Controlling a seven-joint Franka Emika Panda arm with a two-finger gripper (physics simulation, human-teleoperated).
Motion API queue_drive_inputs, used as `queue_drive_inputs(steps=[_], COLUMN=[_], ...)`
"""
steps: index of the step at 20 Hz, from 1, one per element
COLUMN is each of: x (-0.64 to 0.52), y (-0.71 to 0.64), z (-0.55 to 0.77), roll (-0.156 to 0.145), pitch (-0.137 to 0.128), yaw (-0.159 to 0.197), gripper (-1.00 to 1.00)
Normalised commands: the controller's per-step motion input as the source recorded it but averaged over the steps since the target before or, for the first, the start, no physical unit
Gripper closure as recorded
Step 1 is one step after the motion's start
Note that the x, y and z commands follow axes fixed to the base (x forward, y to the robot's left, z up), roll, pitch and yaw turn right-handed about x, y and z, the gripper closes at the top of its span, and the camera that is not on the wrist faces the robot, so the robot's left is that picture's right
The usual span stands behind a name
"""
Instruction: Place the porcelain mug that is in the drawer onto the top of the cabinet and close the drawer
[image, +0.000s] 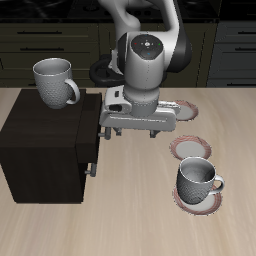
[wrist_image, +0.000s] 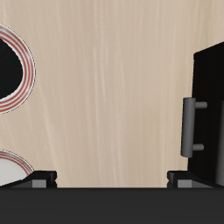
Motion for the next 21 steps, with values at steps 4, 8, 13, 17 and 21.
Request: queue_drive_inputs(steps=[4, 8, 13, 17, 21], x=[0.05, 0.06, 0.02, 0.08, -0.01], y=[-0.42, -0.55, -0.43, -0.56, -0.15], z=[-0.09, -0.16, -0.13, -0.19, -0.05], roll=[-0.052, -0.071, -0.048, -0.071, -0.021], pitch=[0.01, 0.015, 0.013, 0.026, 0.006], yaw=[-0.01, 0.001, 0.007, -0.012, 0.016], gripper=[-1.0, -1.0, -1.0, -1.0, -1.0])
